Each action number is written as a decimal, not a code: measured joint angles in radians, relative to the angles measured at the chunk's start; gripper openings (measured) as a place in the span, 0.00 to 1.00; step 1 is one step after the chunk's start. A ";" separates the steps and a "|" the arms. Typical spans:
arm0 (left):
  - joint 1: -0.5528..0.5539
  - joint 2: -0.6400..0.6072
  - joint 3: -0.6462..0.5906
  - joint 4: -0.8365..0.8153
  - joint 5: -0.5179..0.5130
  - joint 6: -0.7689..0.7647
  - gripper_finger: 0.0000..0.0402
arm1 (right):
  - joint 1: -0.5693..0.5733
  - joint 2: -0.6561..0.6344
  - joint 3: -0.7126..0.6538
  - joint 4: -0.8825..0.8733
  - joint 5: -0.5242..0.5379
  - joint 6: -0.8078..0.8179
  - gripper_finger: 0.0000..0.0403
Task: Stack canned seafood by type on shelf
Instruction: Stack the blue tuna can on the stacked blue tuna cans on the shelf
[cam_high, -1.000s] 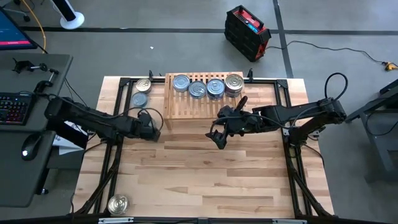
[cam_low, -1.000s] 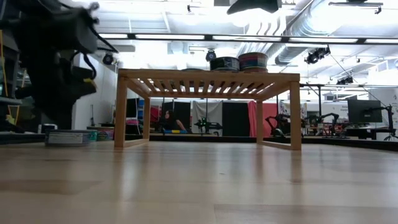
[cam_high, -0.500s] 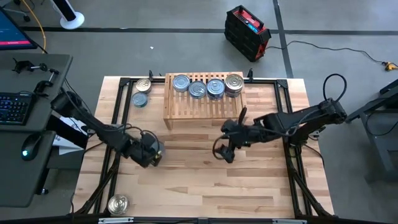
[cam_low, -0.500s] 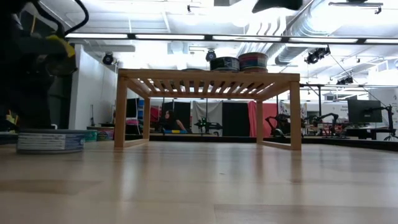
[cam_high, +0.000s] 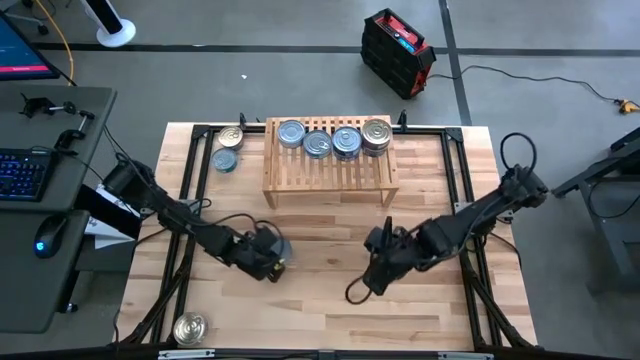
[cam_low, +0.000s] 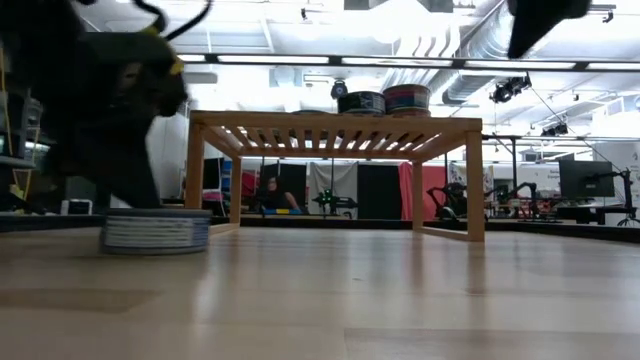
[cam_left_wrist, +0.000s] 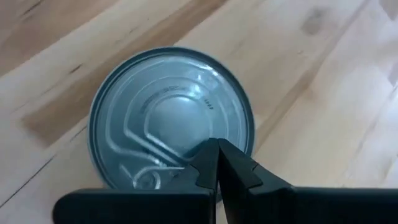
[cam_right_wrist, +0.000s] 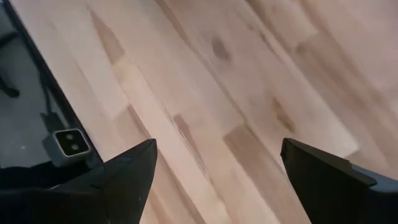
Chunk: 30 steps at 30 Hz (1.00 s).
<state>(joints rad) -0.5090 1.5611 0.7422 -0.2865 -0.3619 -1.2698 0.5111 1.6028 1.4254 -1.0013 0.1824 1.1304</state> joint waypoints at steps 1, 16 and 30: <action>0.005 0.022 0.027 -0.001 0.004 0.030 0.00 | 0.007 0.015 0.000 -0.001 0.000 0.021 0.83; 0.093 0.232 0.484 -0.222 0.015 0.639 0.00 | -0.007 0.188 -0.001 0.107 -0.018 -0.033 0.83; -0.077 -0.221 0.027 0.082 -0.143 0.343 0.00 | -0.052 0.190 -0.497 1.115 -0.143 0.352 0.81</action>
<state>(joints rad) -0.5861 1.3403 0.7697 -0.2045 -0.5049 -0.9265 0.4592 1.7929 0.9287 0.1139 0.0395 1.4820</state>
